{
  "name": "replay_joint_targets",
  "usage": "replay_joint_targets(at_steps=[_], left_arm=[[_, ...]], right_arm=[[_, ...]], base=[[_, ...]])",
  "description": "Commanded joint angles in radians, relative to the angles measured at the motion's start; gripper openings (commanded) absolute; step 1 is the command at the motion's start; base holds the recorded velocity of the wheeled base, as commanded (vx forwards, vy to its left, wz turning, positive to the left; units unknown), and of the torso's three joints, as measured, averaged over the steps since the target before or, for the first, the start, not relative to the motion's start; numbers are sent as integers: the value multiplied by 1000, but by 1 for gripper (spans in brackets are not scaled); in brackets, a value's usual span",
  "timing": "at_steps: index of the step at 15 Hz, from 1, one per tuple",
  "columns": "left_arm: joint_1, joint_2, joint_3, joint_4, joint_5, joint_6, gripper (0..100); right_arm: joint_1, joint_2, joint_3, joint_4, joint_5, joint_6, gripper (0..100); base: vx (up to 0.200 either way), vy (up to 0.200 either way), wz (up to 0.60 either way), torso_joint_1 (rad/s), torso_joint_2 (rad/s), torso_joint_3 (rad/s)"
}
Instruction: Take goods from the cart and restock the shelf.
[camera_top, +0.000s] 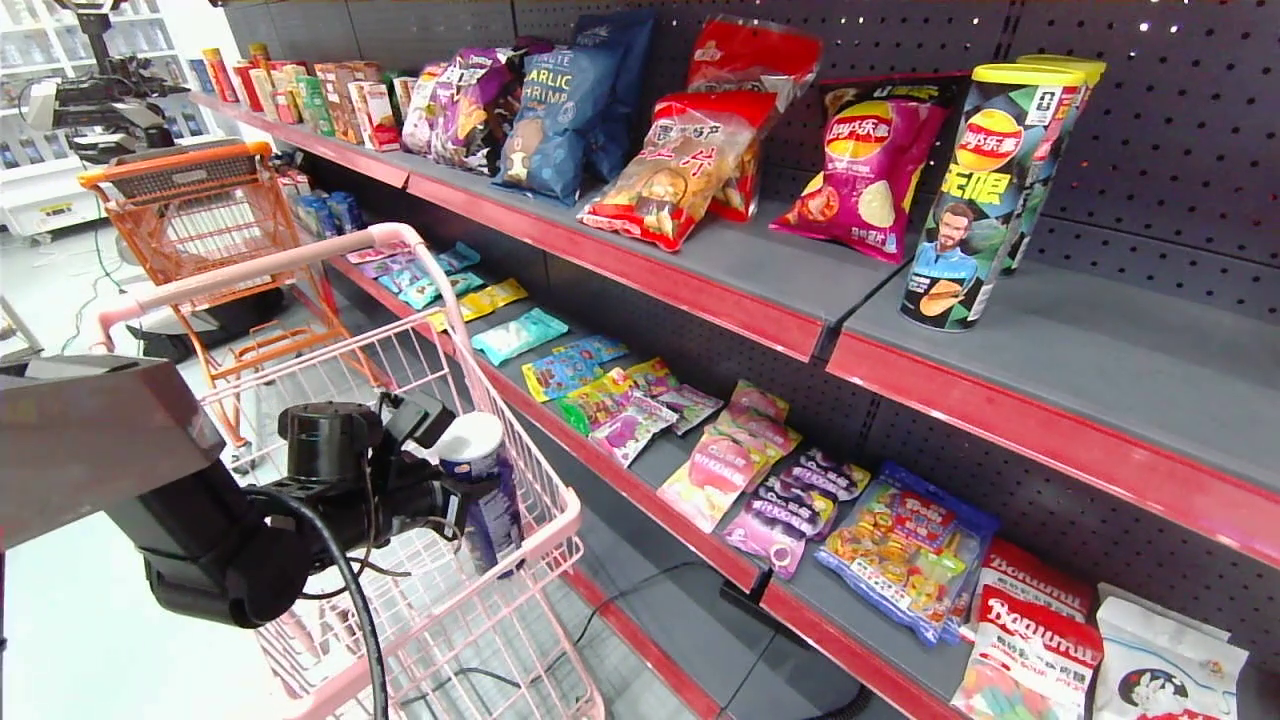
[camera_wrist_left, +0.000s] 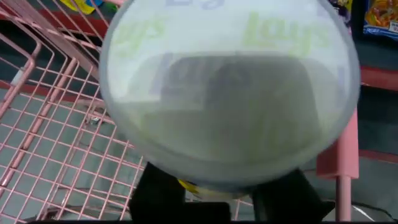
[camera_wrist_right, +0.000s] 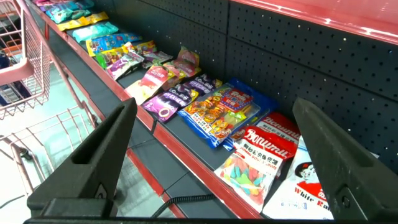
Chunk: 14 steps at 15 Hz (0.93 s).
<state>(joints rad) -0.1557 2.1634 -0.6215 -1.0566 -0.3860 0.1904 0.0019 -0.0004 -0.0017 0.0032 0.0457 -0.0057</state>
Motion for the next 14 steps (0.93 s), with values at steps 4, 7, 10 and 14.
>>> replay_joint_targets(at_steps=[4, 7, 10, 14], left_arm=[[47, -163, 141, -6, -16, -23, 0], [111, -450, 223, 142, -37, -60, 0], [136, -790, 198, 484, -40, -100, 0], [136, -1096, 184, 727, -37, -101, 0]], right_arm=[[0, 0, 0, 0, 0, 0, 100], [0, 0, 0, 0, 0, 1, 100], [0, 0, 0, 0, 0, 4, 100], [0, 0, 0, 0, 0, 6, 100]], base=[[0, 0, 0, 0, 0, 0], [0, 0, 0, 0, 0, 0], [0, 0, 0, 0, 0, 0], [0, 0, 0, 0, 0, 0]])
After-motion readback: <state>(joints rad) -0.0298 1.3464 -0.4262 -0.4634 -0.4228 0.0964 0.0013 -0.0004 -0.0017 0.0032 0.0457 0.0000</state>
